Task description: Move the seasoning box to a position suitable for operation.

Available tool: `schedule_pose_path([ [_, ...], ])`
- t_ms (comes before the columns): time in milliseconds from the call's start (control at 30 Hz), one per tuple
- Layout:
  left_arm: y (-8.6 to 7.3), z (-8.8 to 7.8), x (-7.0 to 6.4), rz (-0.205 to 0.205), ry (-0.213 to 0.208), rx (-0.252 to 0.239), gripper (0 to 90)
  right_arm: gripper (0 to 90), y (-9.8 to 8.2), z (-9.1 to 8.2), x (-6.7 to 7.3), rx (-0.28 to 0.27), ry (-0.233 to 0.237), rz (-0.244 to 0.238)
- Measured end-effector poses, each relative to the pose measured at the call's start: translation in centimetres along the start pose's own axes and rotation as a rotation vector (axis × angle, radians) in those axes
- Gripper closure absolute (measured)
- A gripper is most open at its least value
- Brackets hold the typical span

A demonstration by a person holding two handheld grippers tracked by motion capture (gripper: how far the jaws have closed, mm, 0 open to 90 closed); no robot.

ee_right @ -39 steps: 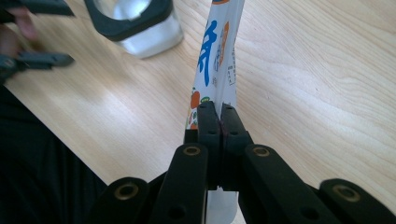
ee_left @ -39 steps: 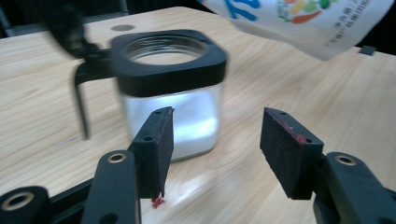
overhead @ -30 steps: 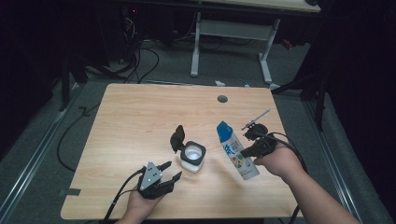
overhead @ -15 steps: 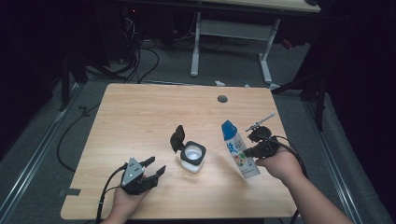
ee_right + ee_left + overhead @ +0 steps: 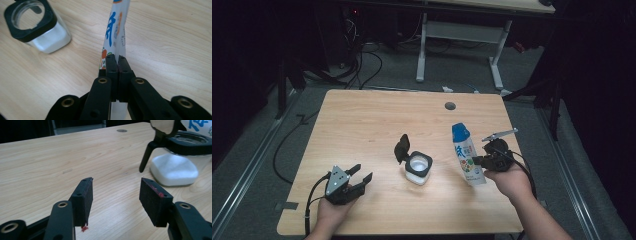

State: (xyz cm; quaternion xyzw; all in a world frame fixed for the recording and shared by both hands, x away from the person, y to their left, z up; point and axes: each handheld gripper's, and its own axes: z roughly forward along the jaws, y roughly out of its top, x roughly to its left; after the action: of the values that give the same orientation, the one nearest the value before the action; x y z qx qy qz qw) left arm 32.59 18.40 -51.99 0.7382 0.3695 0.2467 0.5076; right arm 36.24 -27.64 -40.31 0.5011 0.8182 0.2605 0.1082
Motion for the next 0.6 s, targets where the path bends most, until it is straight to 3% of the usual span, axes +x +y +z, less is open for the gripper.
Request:
schedule_pose_path([
  [267, -0.4, -0.3, 1.8, -0.024, 0.033, 0.016, 44.6, 90.0, -1.5, 0.4, -0.5, -0.088, -0.014, 0.019],
  [600, -0.8, -0.6, 2.6, -0.054, 0.038, 0.016, 44.6, 90.0, -2.8, 1.1, -0.1, -0.221, -0.037, 0.034],
])
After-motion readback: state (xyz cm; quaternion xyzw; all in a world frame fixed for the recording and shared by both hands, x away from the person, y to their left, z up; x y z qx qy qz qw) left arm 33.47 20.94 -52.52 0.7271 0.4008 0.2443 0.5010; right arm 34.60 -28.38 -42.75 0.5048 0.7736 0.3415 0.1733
